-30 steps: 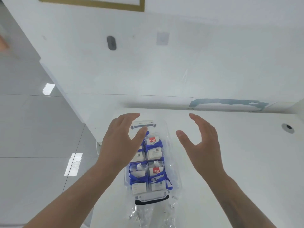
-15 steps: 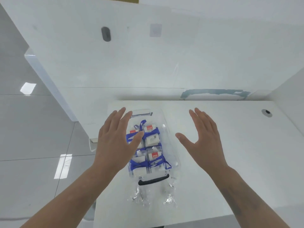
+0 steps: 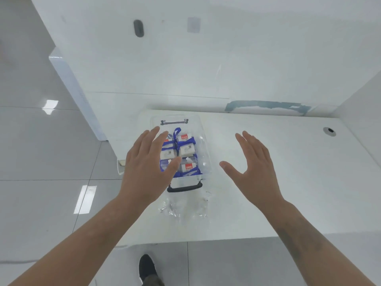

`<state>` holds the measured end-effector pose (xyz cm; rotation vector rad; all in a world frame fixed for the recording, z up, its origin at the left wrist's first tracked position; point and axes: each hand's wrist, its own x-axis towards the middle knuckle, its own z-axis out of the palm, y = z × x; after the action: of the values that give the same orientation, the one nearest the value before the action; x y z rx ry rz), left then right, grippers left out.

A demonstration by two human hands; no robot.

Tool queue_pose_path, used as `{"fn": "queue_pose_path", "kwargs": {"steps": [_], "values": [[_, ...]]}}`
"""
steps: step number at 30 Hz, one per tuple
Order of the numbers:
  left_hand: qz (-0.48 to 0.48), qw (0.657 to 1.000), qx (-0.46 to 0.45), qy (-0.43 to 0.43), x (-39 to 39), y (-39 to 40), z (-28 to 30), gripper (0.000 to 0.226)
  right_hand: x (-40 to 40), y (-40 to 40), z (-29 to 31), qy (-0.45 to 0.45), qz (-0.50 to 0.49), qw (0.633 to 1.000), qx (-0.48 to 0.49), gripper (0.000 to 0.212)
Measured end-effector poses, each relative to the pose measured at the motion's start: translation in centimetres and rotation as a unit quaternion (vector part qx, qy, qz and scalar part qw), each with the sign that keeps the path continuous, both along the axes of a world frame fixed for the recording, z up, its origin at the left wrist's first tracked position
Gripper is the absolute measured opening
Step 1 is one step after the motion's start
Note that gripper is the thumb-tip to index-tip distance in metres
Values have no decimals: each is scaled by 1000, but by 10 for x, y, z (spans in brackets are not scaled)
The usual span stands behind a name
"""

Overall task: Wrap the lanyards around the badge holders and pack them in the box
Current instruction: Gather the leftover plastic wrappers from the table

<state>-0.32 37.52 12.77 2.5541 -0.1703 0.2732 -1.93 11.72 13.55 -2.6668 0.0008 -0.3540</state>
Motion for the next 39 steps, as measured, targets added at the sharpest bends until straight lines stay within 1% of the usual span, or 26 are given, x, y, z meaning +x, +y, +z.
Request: {"fn": "queue_pose_path", "kwargs": {"steps": [5, 8, 12, 16, 21, 24, 27, 30, 33, 36, 39], "values": [[38, 999, 17, -14, -68, -24, -1, 63, -53, -26, -1, 5, 39, 999, 29, 74], [43, 998, 39, -10, -101, -37, 3, 63, -85, -42, 1, 13, 48, 998, 36, 73], [54, 997, 42, -22, -134, -46, 7, 58, -116, -53, 4, 11, 51, 998, 42, 70], [61, 997, 49, -12, -159, -46, 2, 55, -139, -46, -5, 13, 37, 997, 71, 66], [86, 995, 42, 26, -176, -38, -22, 42, -157, -34, -27, 31, 7, 996, 84, 54], [89, 991, 61, 77, -179, -31, -43, 40, -160, -26, -42, 80, -10, 992, 102, 49], [76, 985, 80, 131, -172, -23, -67, 43, -156, -16, -64, 118, -30, 985, 122, 46], [72, 980, 86, 165, -155, -20, -91, 47, -142, -3, -87, 149, -51, 979, 133, 45], [78, 975, 81, 190, -132, -21, -111, 50, -125, 10, -106, 175, -67, 973, 136, 46], [77, 976, 70, 193, -105, -24, -135, 52, -101, 23, -133, 193, -82, 969, 127, 50], [80, 976, 61, 193, -87, -29, -154, 61, -81, 34, -155, 211, -108, 964, 123, 55]]}}
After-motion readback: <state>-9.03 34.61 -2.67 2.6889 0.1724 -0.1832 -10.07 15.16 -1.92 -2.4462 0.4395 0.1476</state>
